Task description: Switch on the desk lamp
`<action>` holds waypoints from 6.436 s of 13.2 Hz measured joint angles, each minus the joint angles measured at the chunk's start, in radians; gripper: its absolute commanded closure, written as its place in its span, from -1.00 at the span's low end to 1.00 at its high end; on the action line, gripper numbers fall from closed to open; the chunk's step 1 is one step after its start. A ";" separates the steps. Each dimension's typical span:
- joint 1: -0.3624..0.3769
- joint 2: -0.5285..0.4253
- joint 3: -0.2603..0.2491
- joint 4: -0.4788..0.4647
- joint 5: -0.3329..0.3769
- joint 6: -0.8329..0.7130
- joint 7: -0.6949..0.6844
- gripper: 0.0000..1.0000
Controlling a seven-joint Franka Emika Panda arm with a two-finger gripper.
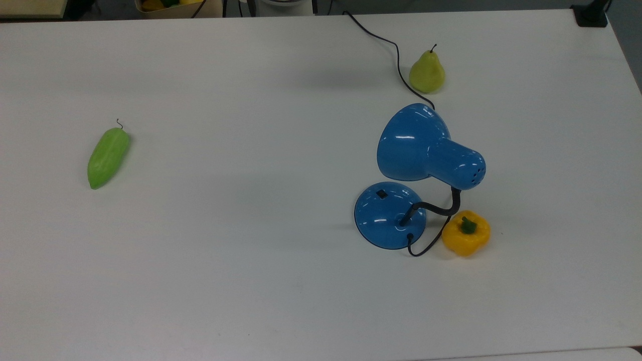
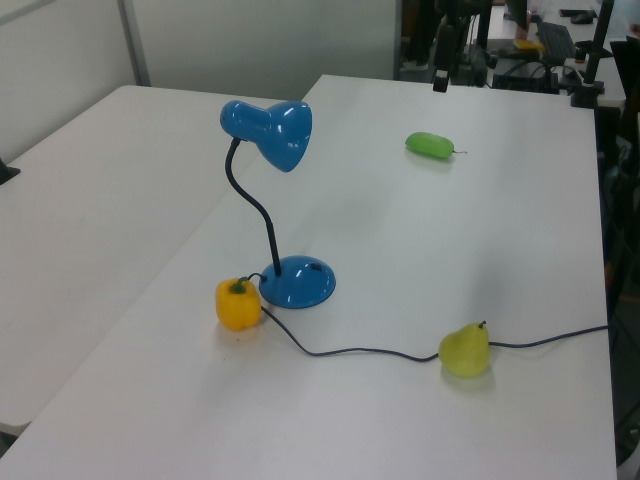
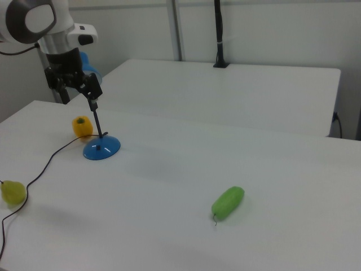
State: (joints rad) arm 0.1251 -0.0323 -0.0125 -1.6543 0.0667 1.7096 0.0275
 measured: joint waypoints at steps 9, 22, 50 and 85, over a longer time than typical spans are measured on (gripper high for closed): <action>0.001 0.002 -0.002 0.000 0.000 0.000 0.000 -1.00; 0.001 0.002 -0.005 0.000 0.000 0.016 -0.001 1.00; 0.173 0.197 0.002 -0.459 0.000 0.920 -0.213 1.00; 0.215 0.521 0.045 -0.216 0.001 1.229 -0.072 1.00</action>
State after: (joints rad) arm 0.3398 0.4892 0.0323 -1.8699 0.0673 2.9386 -0.0450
